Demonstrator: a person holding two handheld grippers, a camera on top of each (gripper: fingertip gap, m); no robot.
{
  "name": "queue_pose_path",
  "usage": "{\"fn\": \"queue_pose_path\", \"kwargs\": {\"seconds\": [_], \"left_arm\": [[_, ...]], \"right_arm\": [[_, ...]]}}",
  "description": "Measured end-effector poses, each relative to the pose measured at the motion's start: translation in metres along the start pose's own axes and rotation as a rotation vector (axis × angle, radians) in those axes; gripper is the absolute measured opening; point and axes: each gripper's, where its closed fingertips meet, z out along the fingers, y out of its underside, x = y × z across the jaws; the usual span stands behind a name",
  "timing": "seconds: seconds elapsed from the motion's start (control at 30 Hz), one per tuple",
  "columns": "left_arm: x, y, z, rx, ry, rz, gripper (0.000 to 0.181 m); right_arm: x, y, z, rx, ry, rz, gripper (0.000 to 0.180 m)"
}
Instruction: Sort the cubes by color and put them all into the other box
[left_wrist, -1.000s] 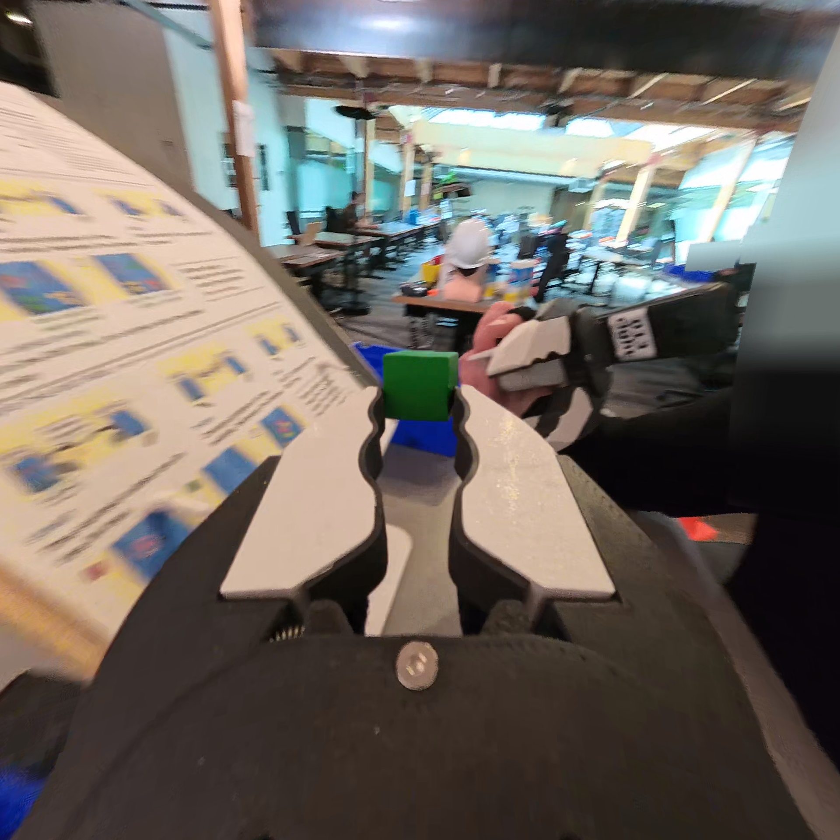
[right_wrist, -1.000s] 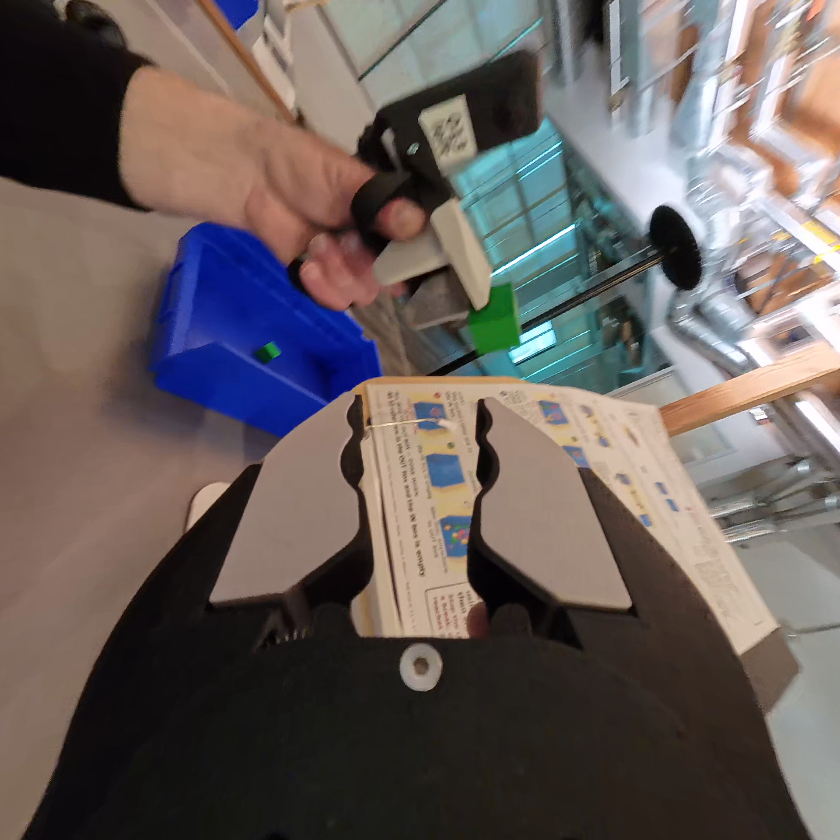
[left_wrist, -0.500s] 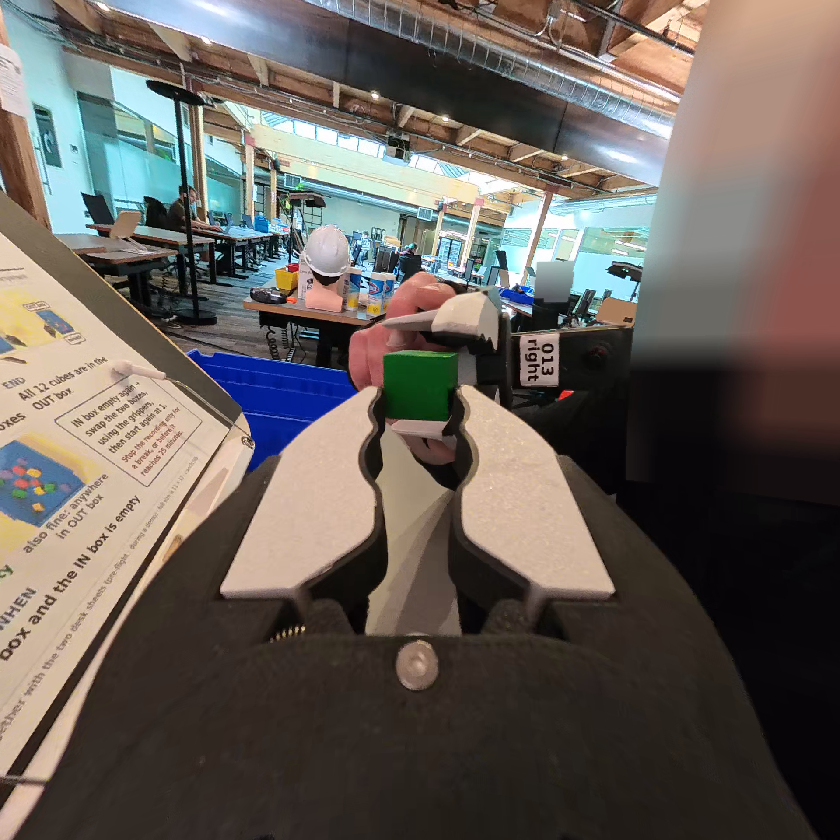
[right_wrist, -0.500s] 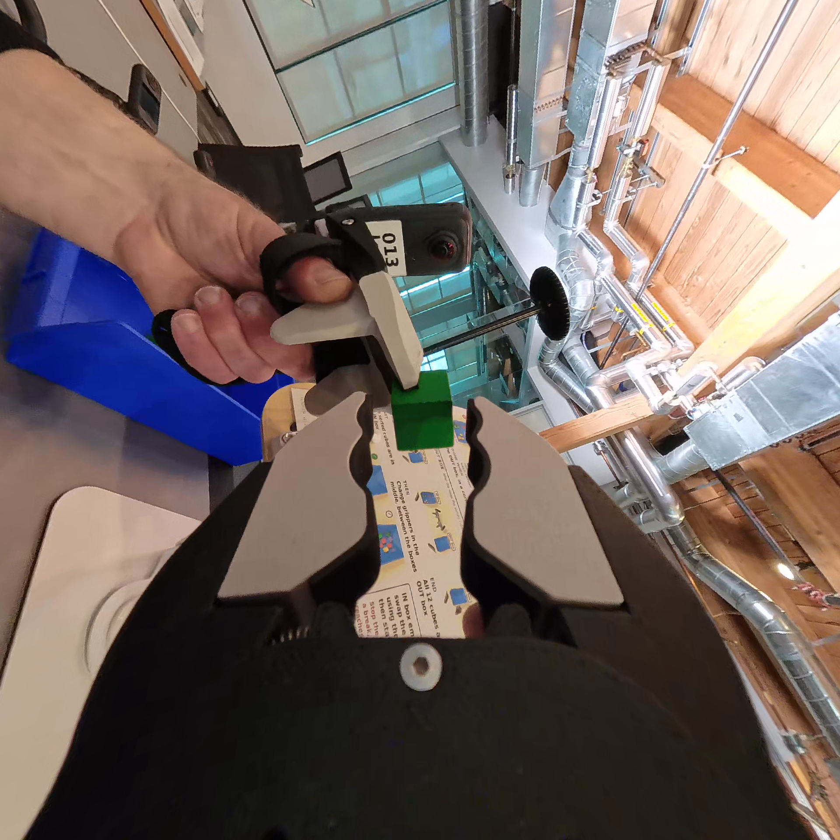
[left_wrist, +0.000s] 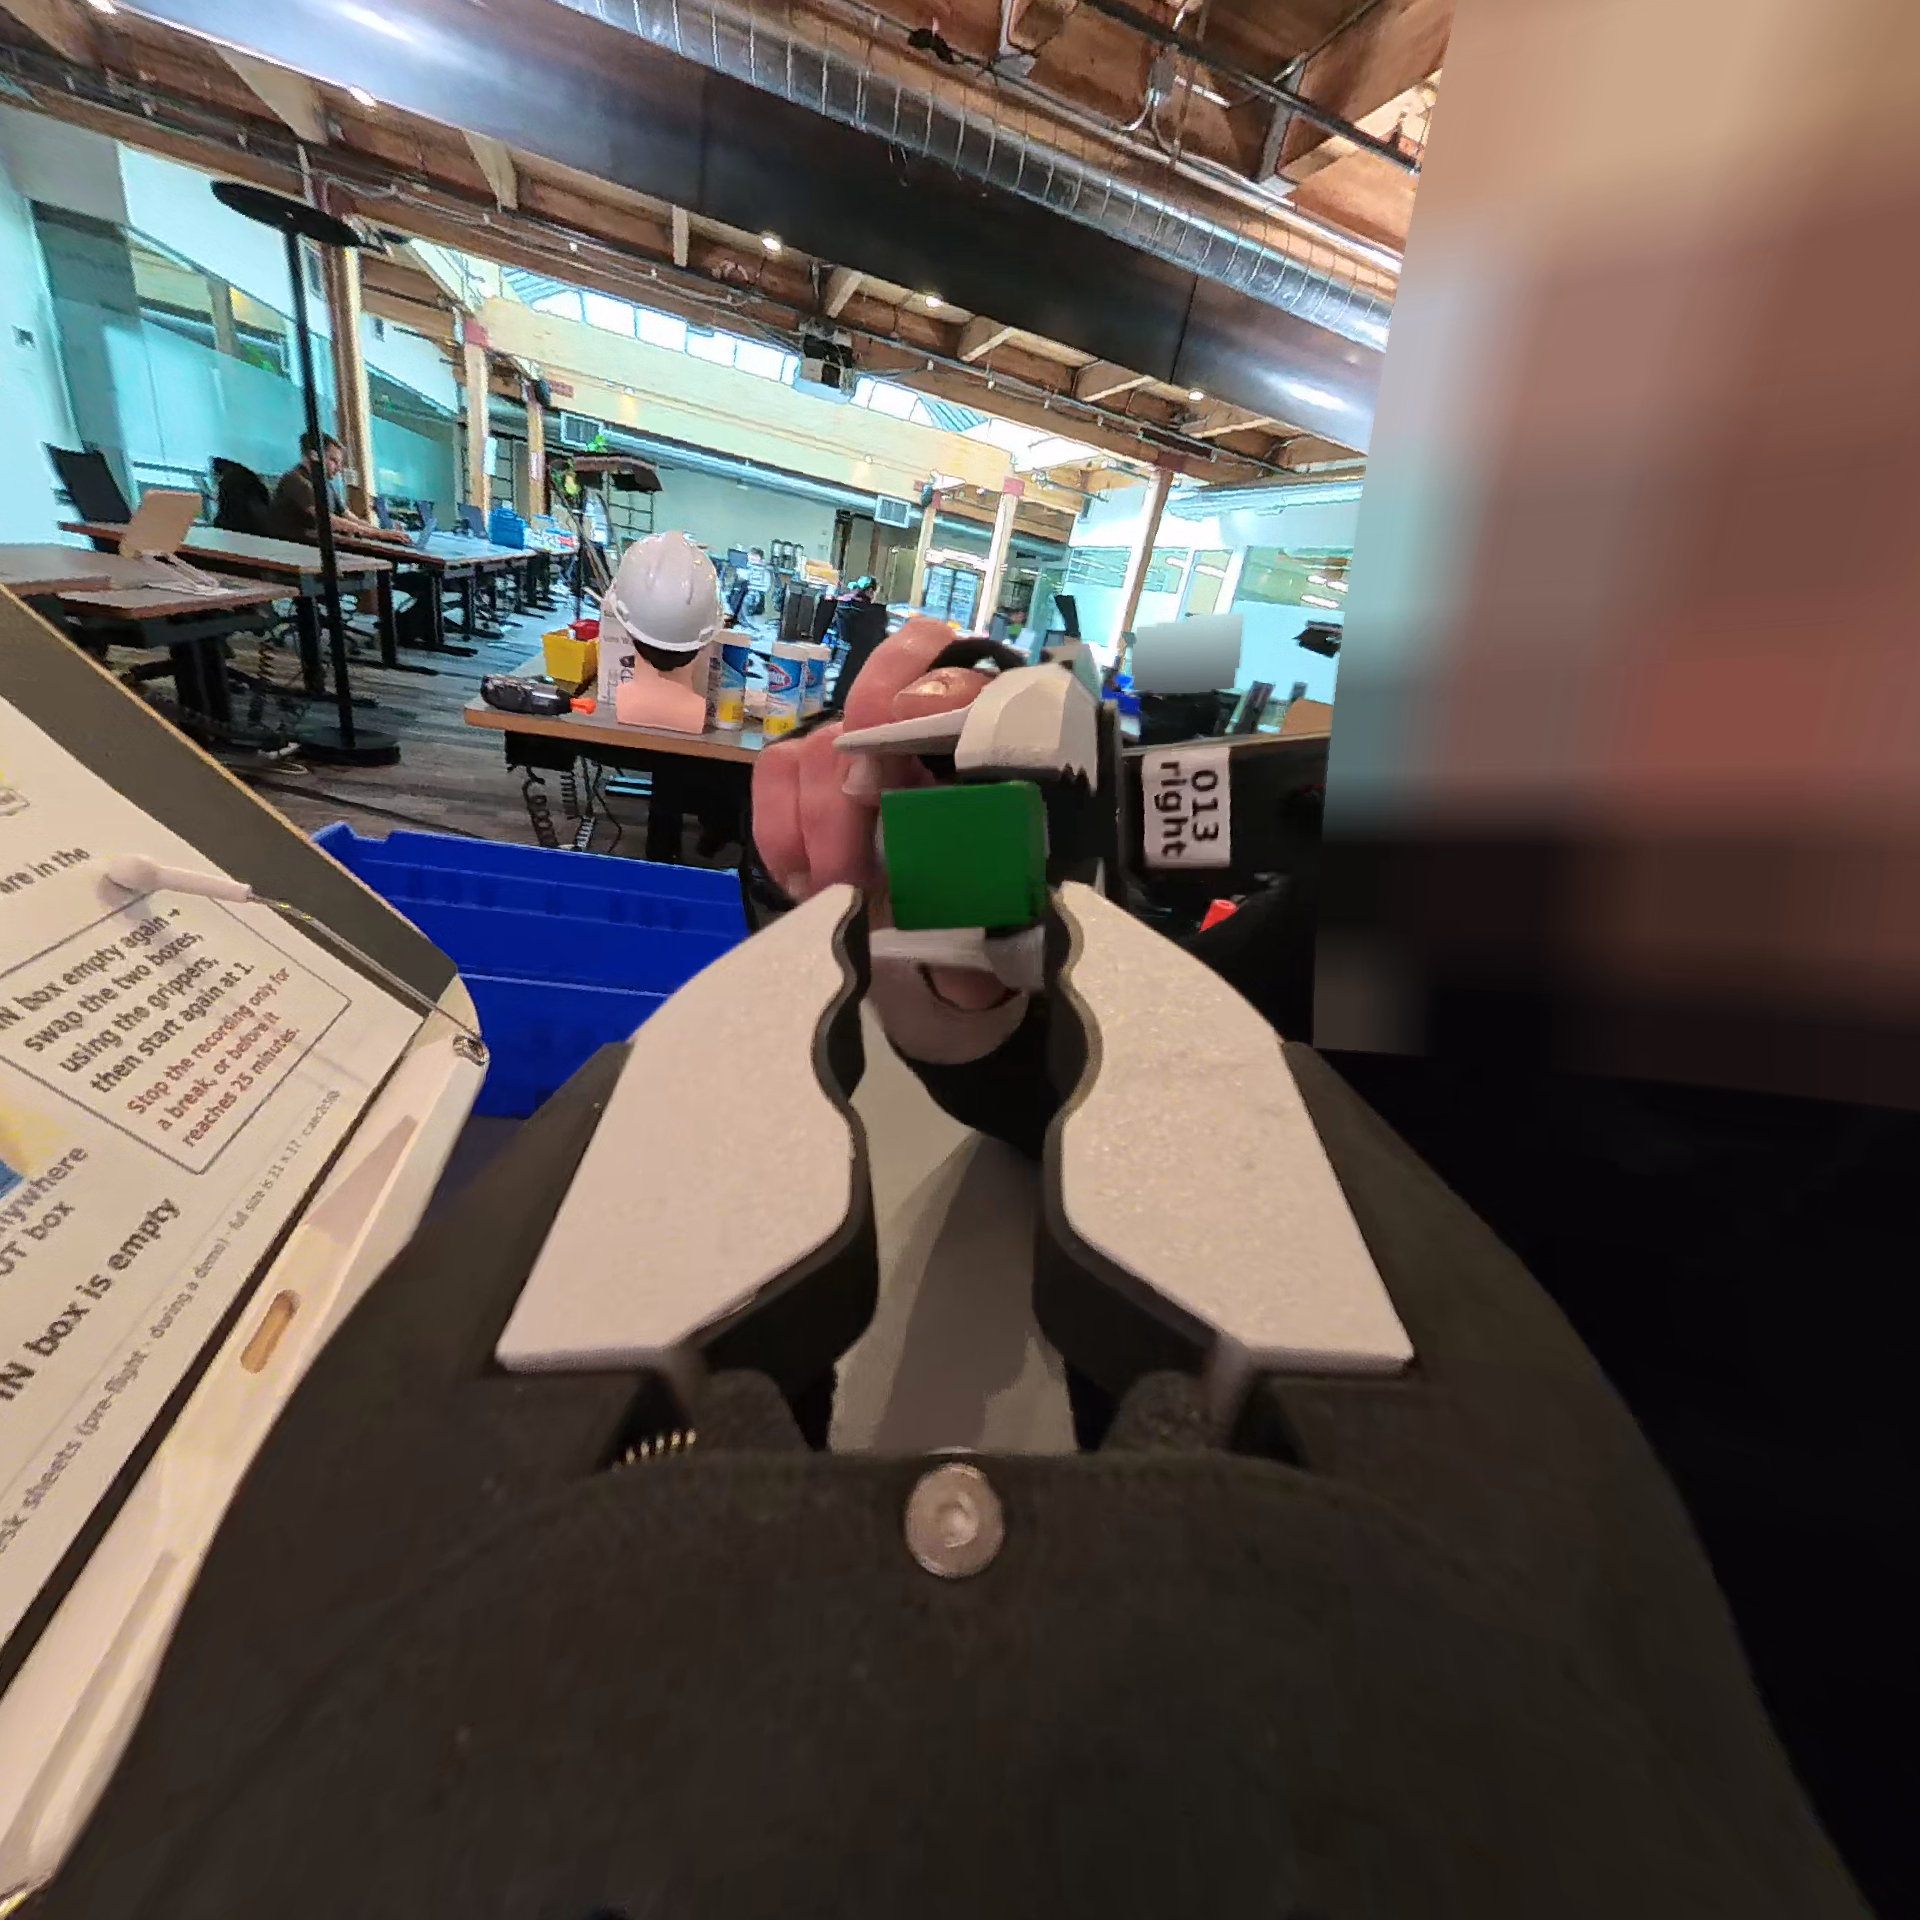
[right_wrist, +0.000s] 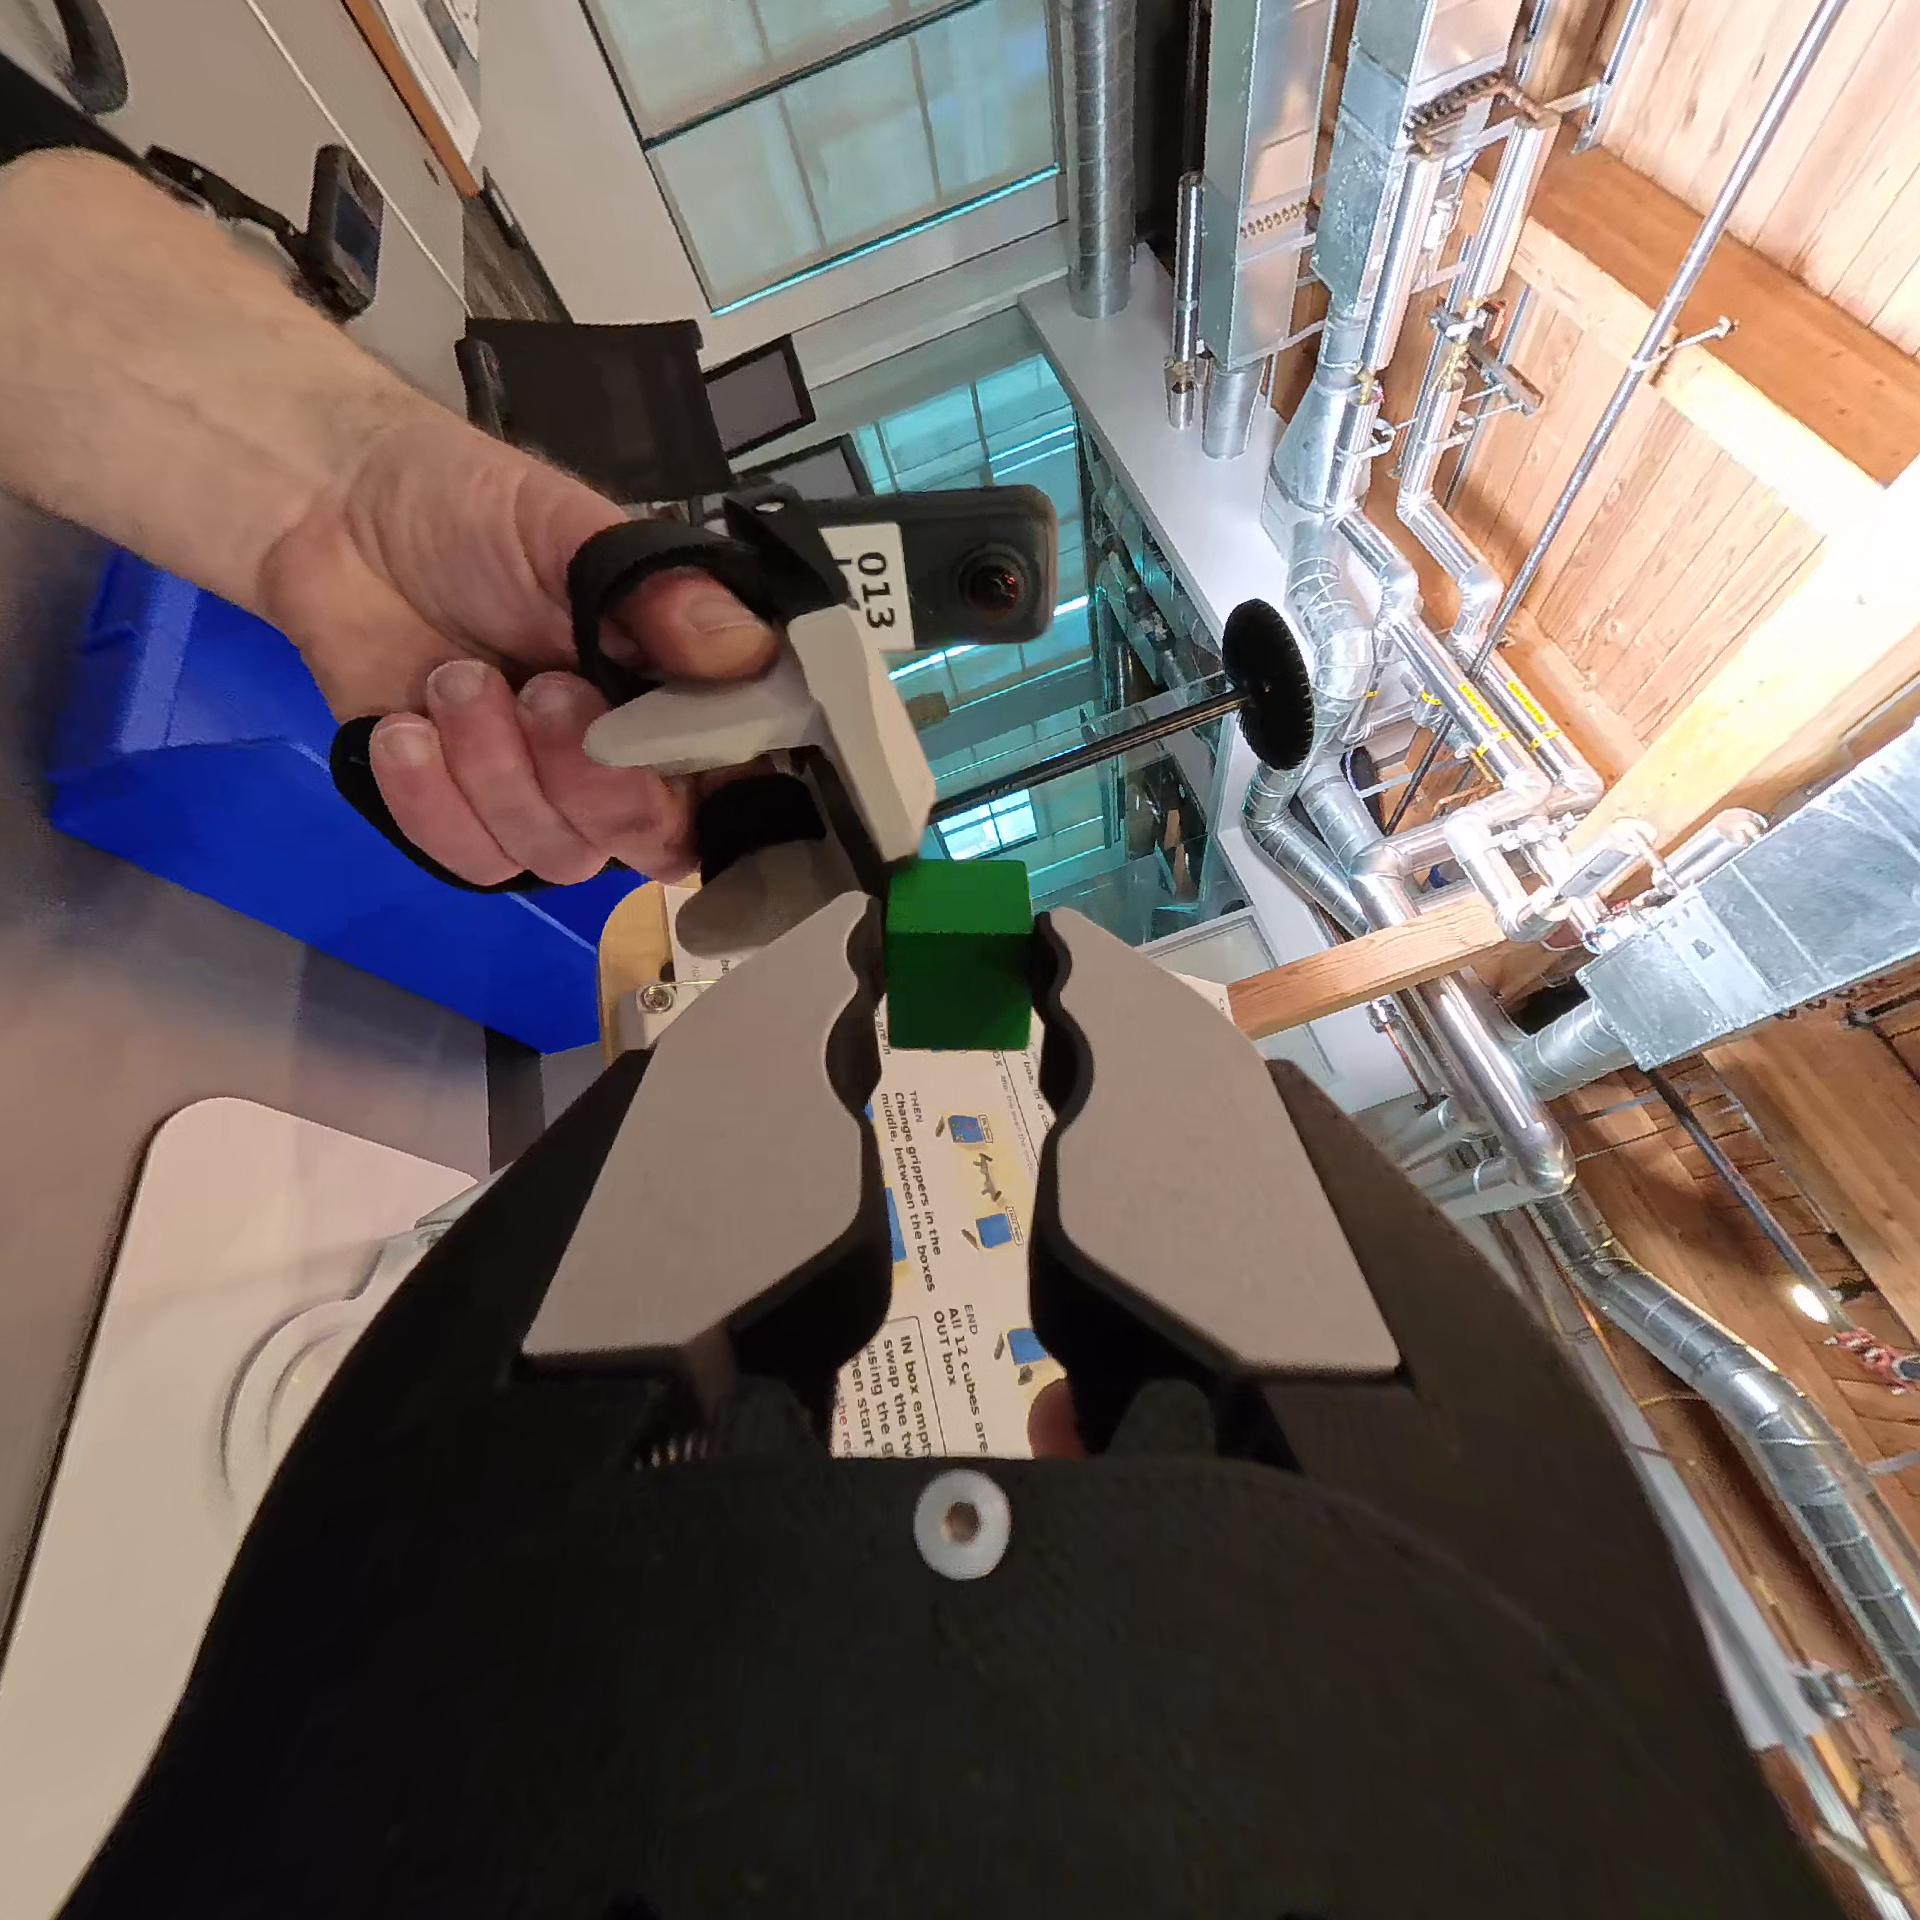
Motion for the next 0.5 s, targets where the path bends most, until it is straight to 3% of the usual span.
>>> {"fn": "queue_pose_path", "kwargs": {"seconds": [0.13, 0.2, 0.5], "left_arm": [[-0.001, -0.003, -0.002, -0.046, -0.081, 0.085, 0.023], [0.001, -0.007, -0.001, -0.062, -0.125, 0.159, 0.0], [0.016, -0.016, 0.027, -0.221, -0.312, 0.393, 0.0]], "right_arm": [[0.022, 0.004, -0.016, -0.011, 0.015, 0.046, 0.027], [0.037, 0.012, -0.028, -0.034, 0.022, 0.061, 0.027], [0.078, 0.124, -0.118, -0.344, -0.122, 0.182, 0.027]]}}
